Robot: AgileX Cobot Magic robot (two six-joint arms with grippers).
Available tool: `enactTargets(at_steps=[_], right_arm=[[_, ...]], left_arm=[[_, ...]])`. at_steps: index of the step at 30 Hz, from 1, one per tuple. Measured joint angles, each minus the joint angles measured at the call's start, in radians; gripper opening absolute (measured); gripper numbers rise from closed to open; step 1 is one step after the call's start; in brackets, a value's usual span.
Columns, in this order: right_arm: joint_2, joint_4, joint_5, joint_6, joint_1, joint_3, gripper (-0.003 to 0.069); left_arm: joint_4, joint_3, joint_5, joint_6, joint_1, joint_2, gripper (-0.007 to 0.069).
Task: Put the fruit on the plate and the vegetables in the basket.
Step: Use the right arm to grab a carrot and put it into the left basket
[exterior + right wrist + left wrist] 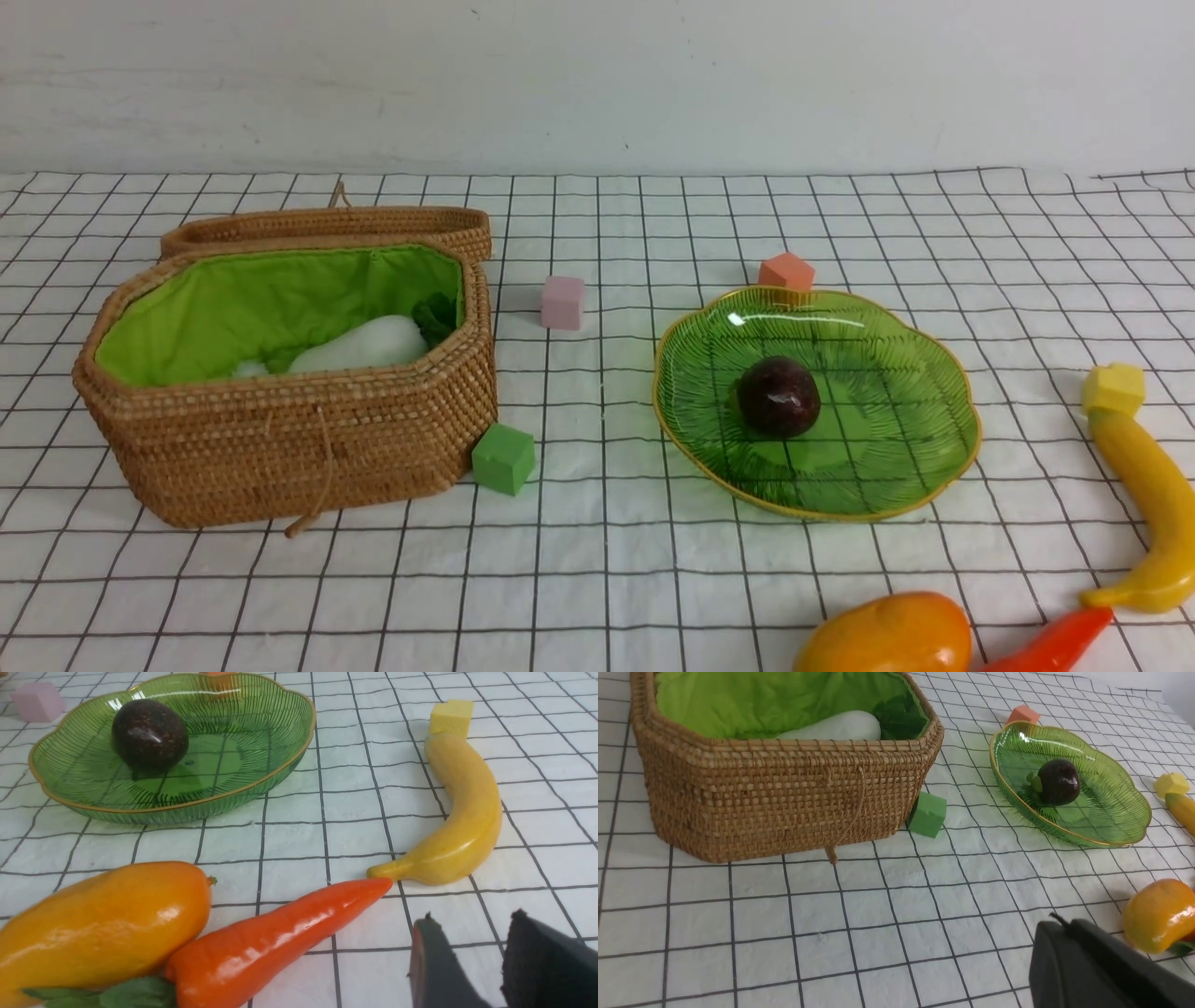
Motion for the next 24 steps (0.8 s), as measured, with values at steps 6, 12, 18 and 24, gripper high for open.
enactTargets(at_steps=[6, 12, 18, 24], right_arm=[[0.000, 0.000, 0.000, 0.000, 0.000, 0.000, 0.0245], [0.000, 0.000, 0.000, 0.000, 0.000, 0.000, 0.0245], [0.000, 0.000, 0.000, 0.000, 0.000, 0.000, 0.0245], [0.000, 0.000, 0.000, 0.000, 0.000, 0.000, 0.0245]], left_arm=[[0.031, 0.002, -0.081, 0.000, 0.000, 0.000, -0.0013], [0.120, 0.121, -0.358, 0.000, 0.011, -0.084, -0.0013], [0.140, 0.324, -0.528, 0.000, 0.162, -0.219, -0.0011], [0.147, 0.507, -0.529, 0.000, 0.216, -0.245, -0.0006]])
